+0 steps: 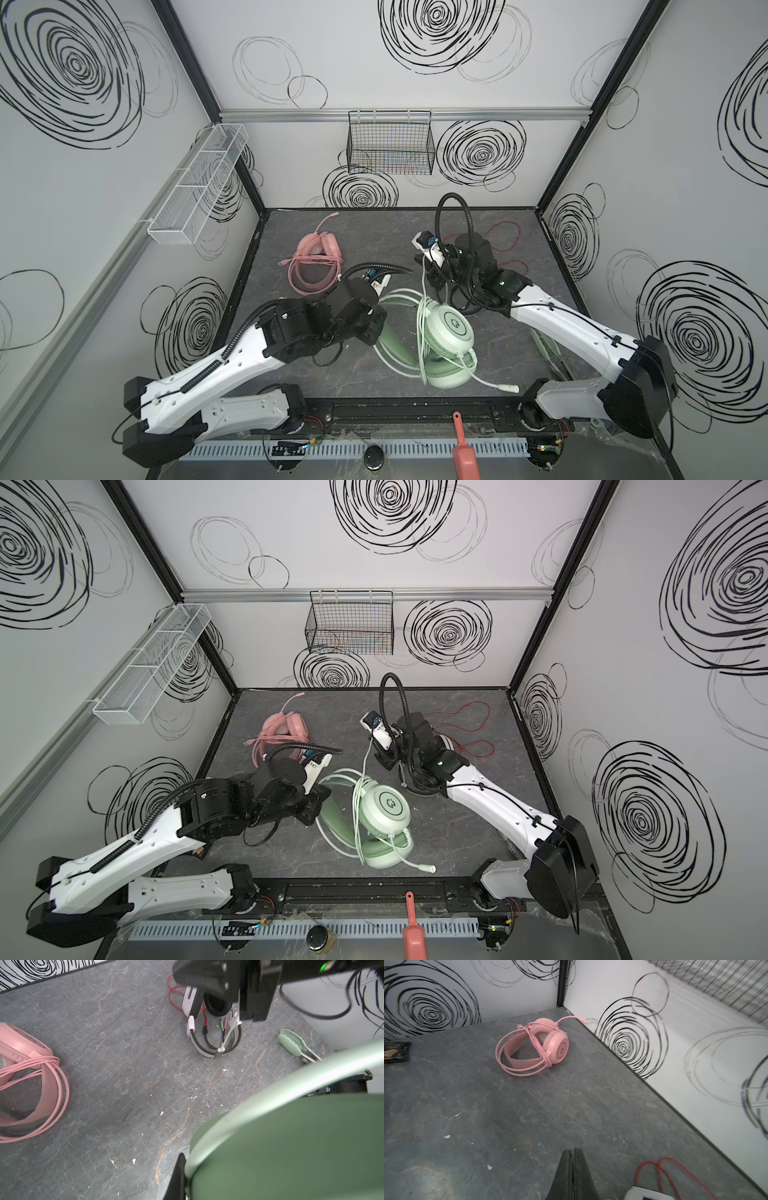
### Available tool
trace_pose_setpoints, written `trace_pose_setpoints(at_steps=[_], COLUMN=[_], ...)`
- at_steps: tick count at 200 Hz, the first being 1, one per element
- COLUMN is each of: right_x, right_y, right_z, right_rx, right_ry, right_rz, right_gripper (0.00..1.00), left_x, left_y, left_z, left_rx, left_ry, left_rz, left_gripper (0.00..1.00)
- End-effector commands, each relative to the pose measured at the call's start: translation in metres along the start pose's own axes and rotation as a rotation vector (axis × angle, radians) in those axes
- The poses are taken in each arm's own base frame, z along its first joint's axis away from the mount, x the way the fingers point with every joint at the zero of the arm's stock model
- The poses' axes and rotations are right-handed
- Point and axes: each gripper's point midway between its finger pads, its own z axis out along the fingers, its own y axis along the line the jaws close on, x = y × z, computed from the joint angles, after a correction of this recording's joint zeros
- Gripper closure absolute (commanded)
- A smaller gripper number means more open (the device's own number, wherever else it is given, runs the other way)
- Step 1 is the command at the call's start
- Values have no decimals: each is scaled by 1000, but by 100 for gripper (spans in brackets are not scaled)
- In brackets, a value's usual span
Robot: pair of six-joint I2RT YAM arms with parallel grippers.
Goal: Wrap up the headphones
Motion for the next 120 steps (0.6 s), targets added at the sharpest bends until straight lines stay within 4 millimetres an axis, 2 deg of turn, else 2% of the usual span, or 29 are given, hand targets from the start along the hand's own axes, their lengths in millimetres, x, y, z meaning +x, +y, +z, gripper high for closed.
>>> trace_pose_setpoints(at_steps=[1,17,46,59,89,120], right_x=[-10,-5,6,12,24,37], right_y=[10,21,52,64,78,86], right_z=[3,3,2,1,8,23], right_rx=[-66,-119,-285,-353,-456,-509], right_ry=[-69,-94,-187,-220,-216,-212], right_rz=[66,96,145,182,263,287], right_gripper=[100,96,90,83,74,74], left_x=[-34,-45,-74,-85,-102,-117], left_y=[-18,-15,-8,-4,-2,-3], left_z=[-20,-24,-39,-44,-55,-67], left_rx=[85,73,38,20,2,1], left_ry=[-119,-139,-198,-218,-243,-273], left_rz=[-47,-67,-107,-120,-124,-125], left_gripper=[100,100,100,100,100,100])
